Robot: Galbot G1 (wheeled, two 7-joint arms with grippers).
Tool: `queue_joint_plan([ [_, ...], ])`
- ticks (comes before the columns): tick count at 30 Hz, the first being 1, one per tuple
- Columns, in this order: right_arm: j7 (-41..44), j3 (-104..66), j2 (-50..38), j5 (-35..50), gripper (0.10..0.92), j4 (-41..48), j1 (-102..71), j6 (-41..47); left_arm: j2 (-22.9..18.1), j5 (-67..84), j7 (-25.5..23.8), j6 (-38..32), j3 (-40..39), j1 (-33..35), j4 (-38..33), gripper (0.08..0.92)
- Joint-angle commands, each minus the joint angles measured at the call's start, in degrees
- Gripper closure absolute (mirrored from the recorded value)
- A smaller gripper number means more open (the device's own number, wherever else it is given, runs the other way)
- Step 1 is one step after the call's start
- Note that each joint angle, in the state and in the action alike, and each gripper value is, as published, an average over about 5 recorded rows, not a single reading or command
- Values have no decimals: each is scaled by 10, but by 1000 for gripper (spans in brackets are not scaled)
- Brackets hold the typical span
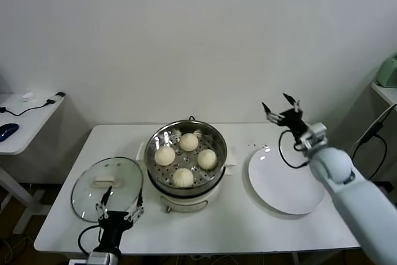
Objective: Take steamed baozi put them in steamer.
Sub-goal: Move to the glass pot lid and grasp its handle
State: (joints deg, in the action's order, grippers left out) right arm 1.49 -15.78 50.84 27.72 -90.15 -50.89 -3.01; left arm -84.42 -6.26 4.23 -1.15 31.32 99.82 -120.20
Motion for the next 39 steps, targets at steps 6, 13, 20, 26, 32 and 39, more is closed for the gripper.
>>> queue_joint_plan([
  [6,12,-206,236,-102,203,-17,-352,-162,9,-59,15,-60,6,-10,26,177],
  [13,2,-194,257,-102,203,-21,-377,-160,13,-222,117,-84,9,-24,74,177],
  [20,-11,-184,261,-101,203,-42,-387,-122,44,-496,215,-112,43,-59,168,177],
  [26,-13,-182,264,-101,203,-55,-381,-94,88,-640,242,-49,57,-92,257,177],
  [32,-11,-182,269,-103,203,-66,-385,-89,98,-676,227,4,57,-140,333,177],
  [39,-11,-183,274,-108,203,-73,-391,-87,102,-686,207,26,54,-181,359,177],
])
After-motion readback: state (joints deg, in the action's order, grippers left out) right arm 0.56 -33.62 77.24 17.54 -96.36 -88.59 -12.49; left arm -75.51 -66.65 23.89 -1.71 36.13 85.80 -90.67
